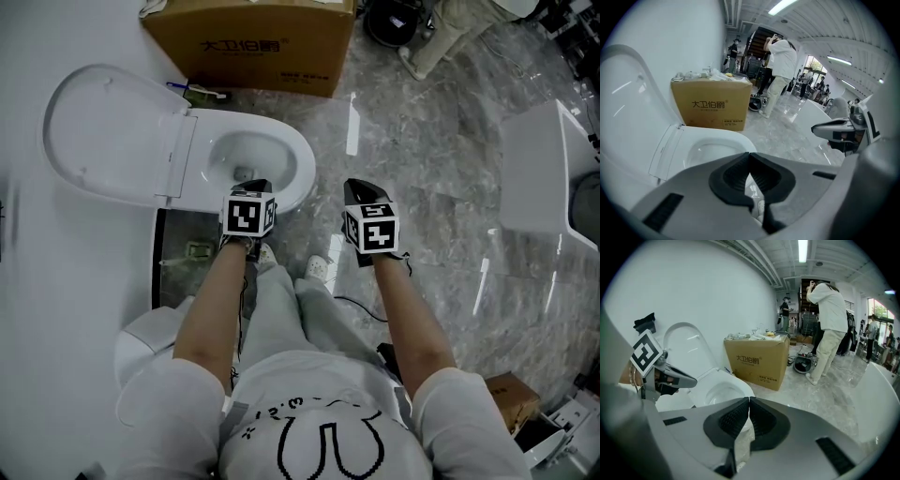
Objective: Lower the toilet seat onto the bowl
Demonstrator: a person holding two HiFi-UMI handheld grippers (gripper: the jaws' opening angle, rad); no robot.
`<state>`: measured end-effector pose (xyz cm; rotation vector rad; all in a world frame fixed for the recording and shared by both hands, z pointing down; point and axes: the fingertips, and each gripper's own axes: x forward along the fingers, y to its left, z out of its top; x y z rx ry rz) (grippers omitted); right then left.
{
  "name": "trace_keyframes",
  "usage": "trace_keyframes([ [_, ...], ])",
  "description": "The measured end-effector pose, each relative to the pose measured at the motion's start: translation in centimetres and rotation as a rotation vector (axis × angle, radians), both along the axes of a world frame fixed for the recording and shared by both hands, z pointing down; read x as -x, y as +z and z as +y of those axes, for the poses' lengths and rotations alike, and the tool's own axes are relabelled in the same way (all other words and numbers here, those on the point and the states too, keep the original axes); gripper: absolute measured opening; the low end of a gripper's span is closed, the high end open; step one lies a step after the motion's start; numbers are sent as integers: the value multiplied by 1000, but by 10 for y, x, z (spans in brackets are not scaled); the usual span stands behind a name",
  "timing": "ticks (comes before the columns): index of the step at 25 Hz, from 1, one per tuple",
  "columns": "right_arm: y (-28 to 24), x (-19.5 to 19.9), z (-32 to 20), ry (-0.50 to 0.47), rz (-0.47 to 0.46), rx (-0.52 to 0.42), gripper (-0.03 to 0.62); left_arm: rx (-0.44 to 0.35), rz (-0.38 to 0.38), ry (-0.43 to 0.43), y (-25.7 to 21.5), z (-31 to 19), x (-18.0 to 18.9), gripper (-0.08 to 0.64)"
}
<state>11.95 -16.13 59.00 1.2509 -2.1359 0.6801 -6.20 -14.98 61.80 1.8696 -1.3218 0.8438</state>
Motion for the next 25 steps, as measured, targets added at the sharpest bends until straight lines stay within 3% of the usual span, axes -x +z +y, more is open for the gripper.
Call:
trace_keyframes([
  [14, -73, 2, 7, -15, -37, -91, 29, -137, 21, -69, -79, 12, 16, 9],
  [25, -136, 5, 6, -84, -65, -196, 29, -257, 11, -132, -142, 14, 32, 9],
])
